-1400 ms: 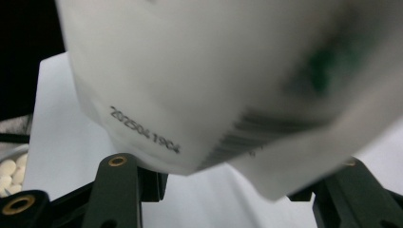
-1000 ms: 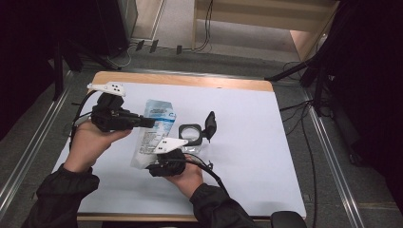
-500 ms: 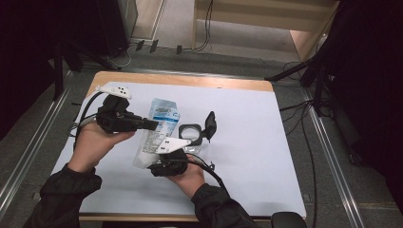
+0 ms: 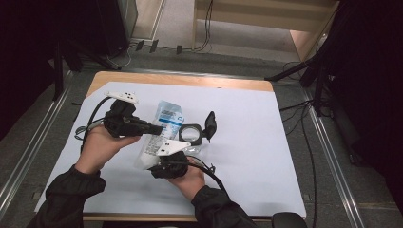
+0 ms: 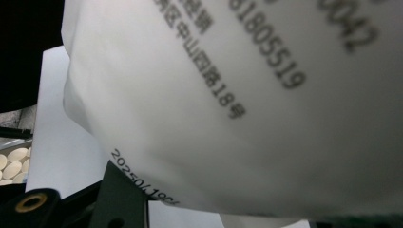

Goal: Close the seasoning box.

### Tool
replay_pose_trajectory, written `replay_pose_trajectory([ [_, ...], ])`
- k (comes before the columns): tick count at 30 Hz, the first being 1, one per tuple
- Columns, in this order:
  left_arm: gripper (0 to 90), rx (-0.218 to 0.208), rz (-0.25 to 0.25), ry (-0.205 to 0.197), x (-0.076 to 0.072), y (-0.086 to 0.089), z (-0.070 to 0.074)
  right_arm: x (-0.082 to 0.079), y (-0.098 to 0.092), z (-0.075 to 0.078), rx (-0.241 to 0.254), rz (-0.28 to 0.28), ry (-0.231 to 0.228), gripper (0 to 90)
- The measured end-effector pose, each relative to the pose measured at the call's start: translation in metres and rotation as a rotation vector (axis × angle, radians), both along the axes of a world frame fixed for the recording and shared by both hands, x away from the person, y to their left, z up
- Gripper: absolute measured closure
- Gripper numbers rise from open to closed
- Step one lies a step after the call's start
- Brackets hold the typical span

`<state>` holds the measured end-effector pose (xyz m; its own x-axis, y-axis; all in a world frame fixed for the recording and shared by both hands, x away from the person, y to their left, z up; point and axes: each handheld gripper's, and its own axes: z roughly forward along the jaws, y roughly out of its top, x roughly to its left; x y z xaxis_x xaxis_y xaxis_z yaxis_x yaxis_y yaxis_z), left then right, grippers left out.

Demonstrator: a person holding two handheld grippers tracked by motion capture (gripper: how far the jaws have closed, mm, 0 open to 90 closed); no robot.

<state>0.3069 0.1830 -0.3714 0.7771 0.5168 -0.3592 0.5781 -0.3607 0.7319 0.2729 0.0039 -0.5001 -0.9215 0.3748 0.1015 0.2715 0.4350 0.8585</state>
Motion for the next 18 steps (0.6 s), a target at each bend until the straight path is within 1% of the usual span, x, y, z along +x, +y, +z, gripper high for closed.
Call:
replay_pose_trajectory([
  [1, 89.8, 0.006, 0.0, -0.004, 0.001, -0.001, -0.001, 0.0, 0.0, -0.001, 0.001, 0.0, 0.01, 50.9],
  [2, 90.0, 0.008, 0.004, -0.009, 0.001, -0.003, -0.001, 0.0, 0.0, -0.001, 0.001, -0.007, 0.01, 50.8],
  [4, 90.0, 0.009, -0.004, -0.017, 0.002, -0.004, -0.001, 0.0, -0.001, -0.002, 0.003, -0.02, 0.017, 50.5],
  [8, 90.0, 0.014, -0.017, -0.021, 0.005, -0.007, -0.002, -0.001, -0.005, -0.003, 0.0, -0.049, -0.007, 46.7],
  [10, 90.0, 0.018, -0.017, -0.013, 0.006, -0.009, -0.002, -0.003, -0.007, -0.004, 0.004, -0.059, -0.013, 44.3],
  [11, 90.0, 0.026, -0.026, -0.015, 0.007, -0.01, -0.003, -0.004, -0.008, -0.005, 0.005, -0.065, -0.006, 44.2],
  [14, 90.0, 0.02, -0.03, -0.01, 0.009, -0.014, -0.004, -0.004, -0.01, -0.006, 0.005, -0.071, 0.004, 44.7],
  [16, 90.0, 0.019, -0.028, -0.009, 0.011, -0.015, -0.005, -0.003, -0.012, -0.006, 0.013, -0.074, 0.016, 47.0],
  [18, 90.0, 0.017, -0.031, -0.006, 0.013, -0.018, -0.006, -0.003, -0.014, -0.006, 0.018, -0.08, 0.036, 47.8],
])
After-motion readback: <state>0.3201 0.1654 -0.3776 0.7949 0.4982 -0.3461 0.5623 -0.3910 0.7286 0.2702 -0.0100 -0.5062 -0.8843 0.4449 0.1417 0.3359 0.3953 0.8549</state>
